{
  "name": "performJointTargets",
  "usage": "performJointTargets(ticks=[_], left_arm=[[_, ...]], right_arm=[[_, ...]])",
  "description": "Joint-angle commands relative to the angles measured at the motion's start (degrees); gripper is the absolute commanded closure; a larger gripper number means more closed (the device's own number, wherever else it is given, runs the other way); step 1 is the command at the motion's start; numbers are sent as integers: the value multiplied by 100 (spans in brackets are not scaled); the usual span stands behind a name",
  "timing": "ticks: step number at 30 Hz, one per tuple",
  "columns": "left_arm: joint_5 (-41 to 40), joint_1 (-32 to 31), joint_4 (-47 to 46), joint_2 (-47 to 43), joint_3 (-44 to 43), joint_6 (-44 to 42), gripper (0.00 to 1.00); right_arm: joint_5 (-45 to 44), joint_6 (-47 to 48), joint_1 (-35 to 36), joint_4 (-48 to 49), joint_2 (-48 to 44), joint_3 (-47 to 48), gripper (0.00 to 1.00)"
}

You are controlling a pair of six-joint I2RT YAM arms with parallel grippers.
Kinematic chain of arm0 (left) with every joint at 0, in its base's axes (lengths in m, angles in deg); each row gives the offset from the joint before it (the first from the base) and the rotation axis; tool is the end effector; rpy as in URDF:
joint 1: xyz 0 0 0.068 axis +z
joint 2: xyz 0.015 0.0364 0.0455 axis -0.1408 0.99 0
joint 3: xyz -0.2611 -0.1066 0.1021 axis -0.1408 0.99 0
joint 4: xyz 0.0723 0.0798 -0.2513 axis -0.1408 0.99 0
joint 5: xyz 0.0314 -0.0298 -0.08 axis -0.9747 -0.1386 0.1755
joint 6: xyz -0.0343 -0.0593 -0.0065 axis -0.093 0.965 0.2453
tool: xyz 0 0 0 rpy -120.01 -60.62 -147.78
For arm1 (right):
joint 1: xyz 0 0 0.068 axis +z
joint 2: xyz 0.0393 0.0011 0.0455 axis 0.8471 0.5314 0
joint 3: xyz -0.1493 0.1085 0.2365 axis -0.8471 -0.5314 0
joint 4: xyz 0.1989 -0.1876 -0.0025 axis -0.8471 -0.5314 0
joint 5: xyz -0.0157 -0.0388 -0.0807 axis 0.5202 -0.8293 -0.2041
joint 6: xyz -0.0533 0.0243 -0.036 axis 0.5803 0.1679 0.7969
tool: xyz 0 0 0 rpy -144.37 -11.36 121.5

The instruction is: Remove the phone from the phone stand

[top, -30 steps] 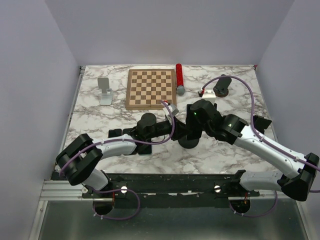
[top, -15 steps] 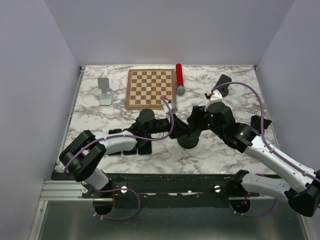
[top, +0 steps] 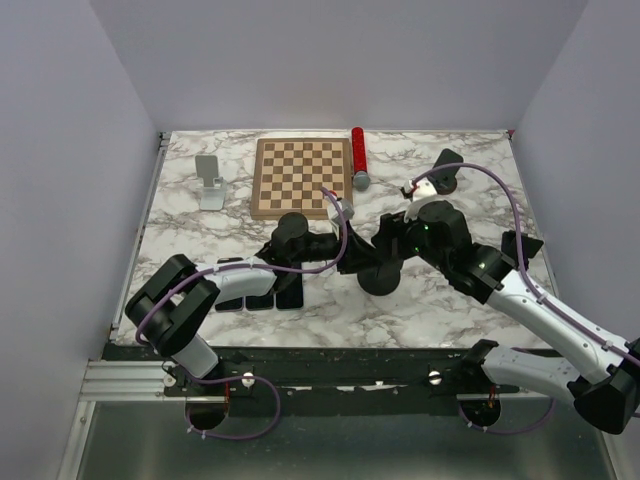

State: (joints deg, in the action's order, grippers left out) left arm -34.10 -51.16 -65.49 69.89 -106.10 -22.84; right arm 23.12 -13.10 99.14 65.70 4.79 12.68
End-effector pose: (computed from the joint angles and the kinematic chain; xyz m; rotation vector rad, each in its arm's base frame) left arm 0.2326 -0.2678 0.2548 0.8200 1.5800 -1.5263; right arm 0.1917 0.1522 0.3367 -0.3594 2.0398 0.3730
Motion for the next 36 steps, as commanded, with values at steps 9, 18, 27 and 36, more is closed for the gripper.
performJointTargets(ticks=[9, 18, 27, 36], left_arm=[[353, 260, 304, 248, 254, 348, 100], [411, 259, 164, 127, 348, 327, 100], [155, 261, 4, -65, 562, 696, 85], [-229, 262, 353, -600, 801, 580, 76]], right_arm=[[1443, 748, -64, -152, -363, -190, 99], [2255, 524, -65, 125, -568, -232, 99], [2562, 41, -63, 571, -739, -427, 99], [2499, -524, -61, 269, -746, 129, 99]])
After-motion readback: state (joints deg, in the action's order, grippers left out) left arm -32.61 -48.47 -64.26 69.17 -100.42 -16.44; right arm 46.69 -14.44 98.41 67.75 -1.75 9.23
